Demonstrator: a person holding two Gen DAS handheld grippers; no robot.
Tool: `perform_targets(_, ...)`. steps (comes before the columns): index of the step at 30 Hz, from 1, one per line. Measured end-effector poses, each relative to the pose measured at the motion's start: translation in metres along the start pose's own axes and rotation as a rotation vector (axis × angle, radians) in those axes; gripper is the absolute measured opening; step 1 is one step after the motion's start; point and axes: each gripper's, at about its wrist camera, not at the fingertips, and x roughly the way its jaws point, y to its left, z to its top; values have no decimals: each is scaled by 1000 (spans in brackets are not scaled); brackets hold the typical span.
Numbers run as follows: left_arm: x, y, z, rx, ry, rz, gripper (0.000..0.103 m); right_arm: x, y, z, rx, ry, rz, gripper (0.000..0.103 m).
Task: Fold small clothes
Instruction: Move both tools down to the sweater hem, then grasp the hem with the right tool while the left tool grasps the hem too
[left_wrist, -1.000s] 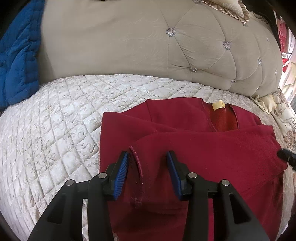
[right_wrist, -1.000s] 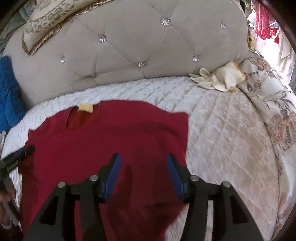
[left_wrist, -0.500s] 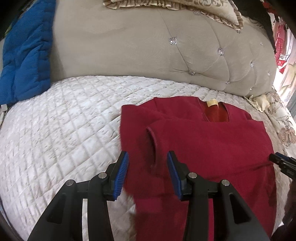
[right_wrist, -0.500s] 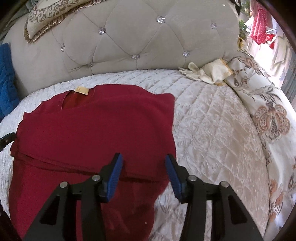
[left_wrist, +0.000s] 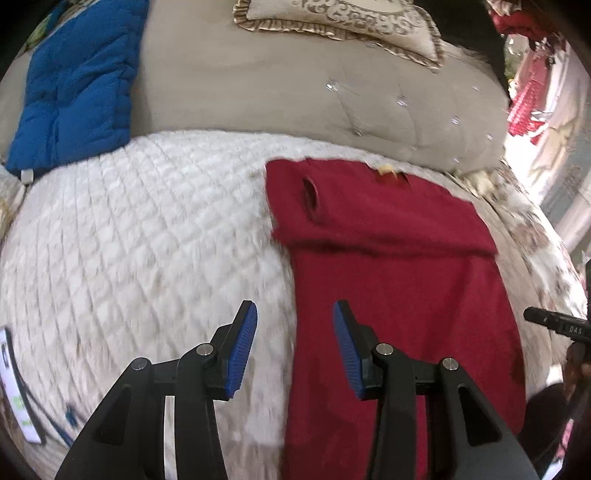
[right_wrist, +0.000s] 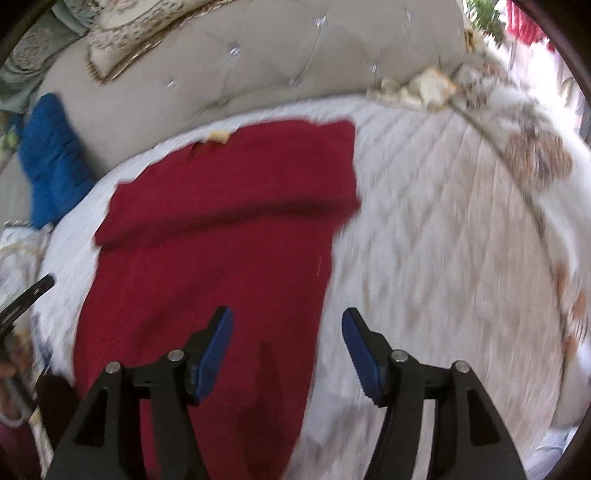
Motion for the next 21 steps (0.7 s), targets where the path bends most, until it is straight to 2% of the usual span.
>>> perform_targets(5,-13,1,-36,6,62,-44,21,-13,-1,-59,23,87,41,66)
perform_targets(11,-19,8,-61,-20,99,-48,21,-5,5,-104,51,169,100,66)
perform_targets(13,-21,11,-64,-36,103,-52,21,-2,11,-113,50,164,128,63)
perform_targets(14,-22,12,-66,-43,102,-58,21,1,16,-117,43,166,150,59)
perform_targets(16,-23,12,-69,-48,106,-64,21,5,26,-121,-14,175,147,13)
perform_targets(18,-24,10,-74,-42,118,-73,21,-4,30,-123,-72,153,122,12)
perform_targets(21,-24,7,-81,-17,139,-71,21,-18,24,-122,-66,130,122,11)
